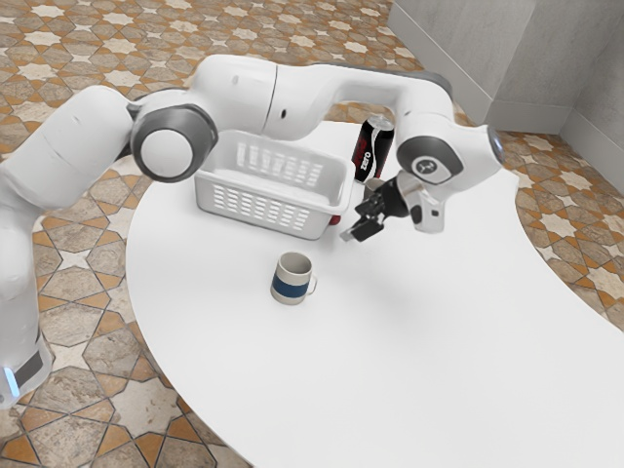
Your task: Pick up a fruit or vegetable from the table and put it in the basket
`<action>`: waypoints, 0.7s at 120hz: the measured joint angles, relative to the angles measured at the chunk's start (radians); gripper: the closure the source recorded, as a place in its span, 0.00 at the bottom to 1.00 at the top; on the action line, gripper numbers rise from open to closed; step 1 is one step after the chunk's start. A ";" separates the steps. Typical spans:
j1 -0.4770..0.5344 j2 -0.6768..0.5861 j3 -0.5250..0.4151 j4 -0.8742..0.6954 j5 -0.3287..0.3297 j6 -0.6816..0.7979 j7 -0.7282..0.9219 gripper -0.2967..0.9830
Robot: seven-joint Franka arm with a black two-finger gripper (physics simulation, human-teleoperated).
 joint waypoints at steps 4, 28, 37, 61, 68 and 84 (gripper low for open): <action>0.005 0.001 0.000 0.000 0.000 0.004 0.003 0.23; 0.031 0.008 0.001 0.001 0.000 0.023 0.020 0.23; 0.039 0.010 0.003 0.001 -0.001 0.033 0.026 0.23; 0.059 0.017 0.002 0.000 -0.003 0.051 0.038 0.23; 0.069 0.024 0.001 0.000 -0.004 0.054 0.041 0.23; 0.075 0.039 0.000 0.000 -0.011 0.059 0.046 0.23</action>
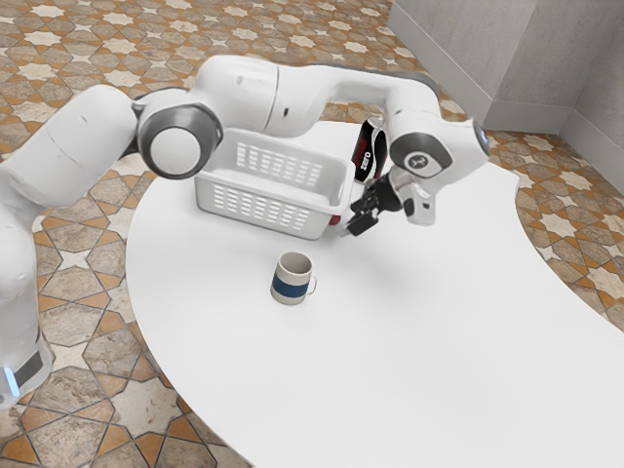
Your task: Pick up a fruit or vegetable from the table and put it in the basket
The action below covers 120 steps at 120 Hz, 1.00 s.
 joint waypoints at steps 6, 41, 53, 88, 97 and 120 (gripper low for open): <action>0.000 0.002 0.000 0.000 -0.004 0.001 0.002 0.23; -0.002 0.007 -0.003 0.000 -0.010 0.005 0.012 0.23; -0.004 0.015 -0.003 0.000 -0.011 0.005 0.014 0.23; -0.017 0.019 -0.013 0.001 -0.012 0.019 0.019 0.23; -0.015 0.020 -0.012 0.000 -0.011 0.026 0.019 0.23; -0.036 0.032 -0.012 0.000 -0.011 0.050 0.020 0.23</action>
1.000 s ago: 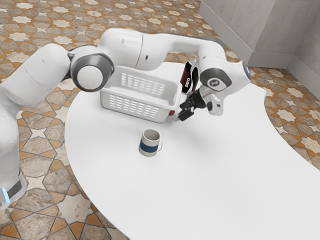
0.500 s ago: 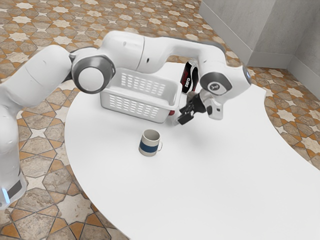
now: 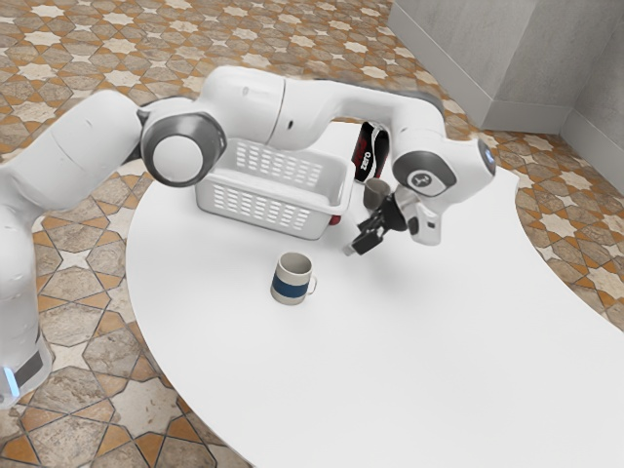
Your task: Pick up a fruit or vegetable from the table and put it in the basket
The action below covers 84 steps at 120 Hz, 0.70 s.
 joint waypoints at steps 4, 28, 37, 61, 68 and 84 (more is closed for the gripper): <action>0.000 0.000 0.000 0.000 0.000 0.004 0.000 0.23; 0.004 -0.009 0.003 0.001 0.001 0.015 0.001 0.23; 0.005 -0.015 0.001 0.002 0.002 0.013 0.002 0.23; 0.007 -0.017 0.007 0.003 0.003 0.008 0.004 0.23; 0.019 -0.017 0.010 0.003 0.003 0.008 0.005 0.23; 0.071 -0.017 0.012 0.003 0.005 0.009 0.011 0.23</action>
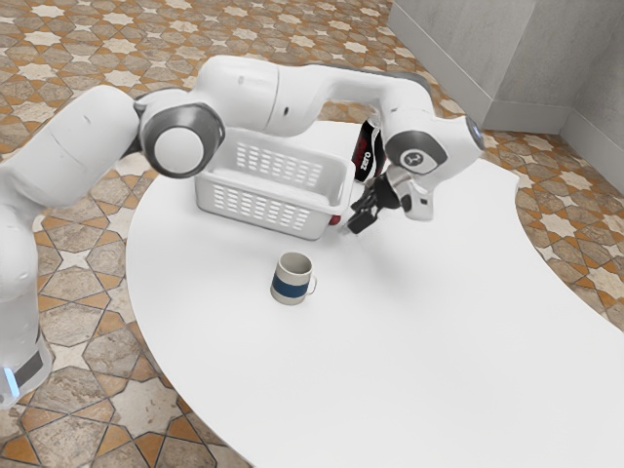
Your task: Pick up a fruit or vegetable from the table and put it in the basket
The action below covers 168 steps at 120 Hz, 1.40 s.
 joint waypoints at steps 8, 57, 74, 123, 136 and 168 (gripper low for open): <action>0.007 0.000 0.001 0.000 0.001 0.001 0.003 0.23; 0.041 0.004 0.000 0.000 0.001 0.008 0.015 0.23; 0.046 0.008 0.000 -0.001 0.001 0.010 0.018 0.23; 0.068 0.021 0.000 -0.004 -0.004 0.022 0.023 0.23; 0.070 0.021 0.000 -0.004 -0.005 0.023 0.024 0.26; 0.075 0.035 0.000 -0.006 -0.007 0.025 0.025 0.32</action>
